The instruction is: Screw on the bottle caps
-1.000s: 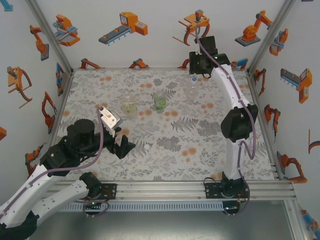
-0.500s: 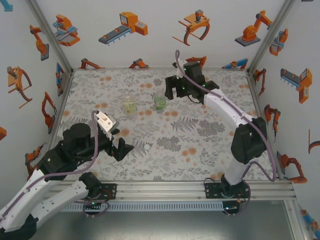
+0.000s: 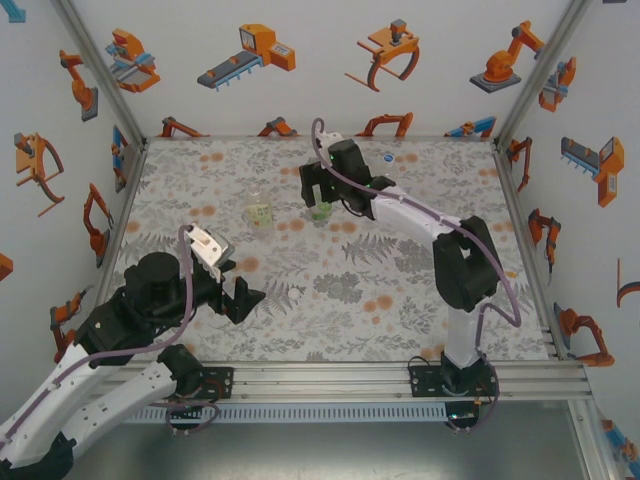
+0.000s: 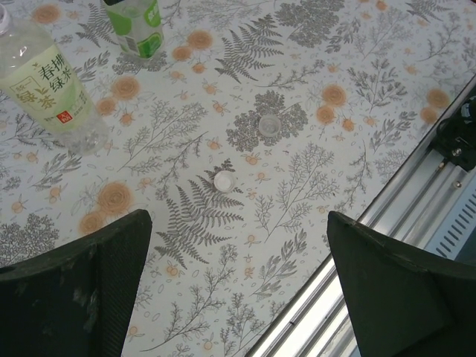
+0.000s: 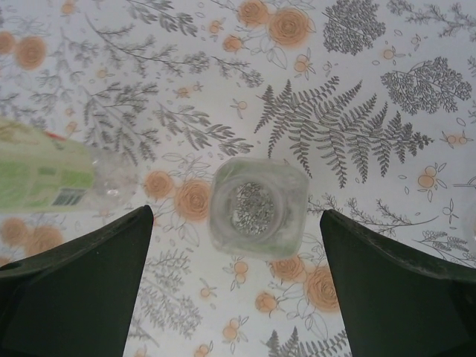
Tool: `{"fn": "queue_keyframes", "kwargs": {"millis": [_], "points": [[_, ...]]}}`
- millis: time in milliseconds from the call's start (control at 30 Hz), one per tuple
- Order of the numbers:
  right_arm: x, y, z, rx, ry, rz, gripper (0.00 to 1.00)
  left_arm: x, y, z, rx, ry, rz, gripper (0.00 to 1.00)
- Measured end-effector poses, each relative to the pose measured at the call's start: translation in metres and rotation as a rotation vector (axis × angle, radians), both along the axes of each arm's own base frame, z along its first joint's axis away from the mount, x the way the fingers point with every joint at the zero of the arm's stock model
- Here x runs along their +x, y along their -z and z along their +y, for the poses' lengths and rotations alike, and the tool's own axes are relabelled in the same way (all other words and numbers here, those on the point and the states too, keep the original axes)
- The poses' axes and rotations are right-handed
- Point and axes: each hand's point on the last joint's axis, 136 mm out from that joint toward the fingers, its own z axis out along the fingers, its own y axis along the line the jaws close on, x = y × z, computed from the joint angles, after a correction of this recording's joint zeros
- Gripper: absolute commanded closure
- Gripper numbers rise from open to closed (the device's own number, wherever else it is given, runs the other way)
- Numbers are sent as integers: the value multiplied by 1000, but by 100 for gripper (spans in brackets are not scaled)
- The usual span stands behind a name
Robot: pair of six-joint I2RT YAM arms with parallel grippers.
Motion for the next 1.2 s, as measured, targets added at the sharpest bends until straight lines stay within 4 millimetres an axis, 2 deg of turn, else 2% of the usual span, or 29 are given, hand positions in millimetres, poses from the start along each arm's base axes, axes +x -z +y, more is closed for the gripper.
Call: {"fn": "queue_keyframes", "kwargs": {"millis": [167, 267, 533, 800, 933, 1100, 1200], "points": [[11, 31, -1, -34, 39, 23, 21, 0, -2, 3, -5, -16, -6, 8], [15, 39, -2, -41, 55, 21, 27, 1, -2, 5, -8, -23, -8, 7], [19, 37, -1, -16, 77, 7, 41, 1, 3, 4, 0, -23, -1, 7], [10, 34, -7, -18, 77, 9, 51, 3, 6, 1, -6, -18, -3, 7], [-4, 18, -14, -14, 65, 14, 54, 2, 3, -2, -19, 1, -8, 7], [-38, -29, -21, 40, -13, -6, 57, -1, -3, -13, -51, 53, -15, 8], [-69, -59, -23, 99, -97, -23, 60, -3, -8, -21, -79, 90, -25, 8]]}}
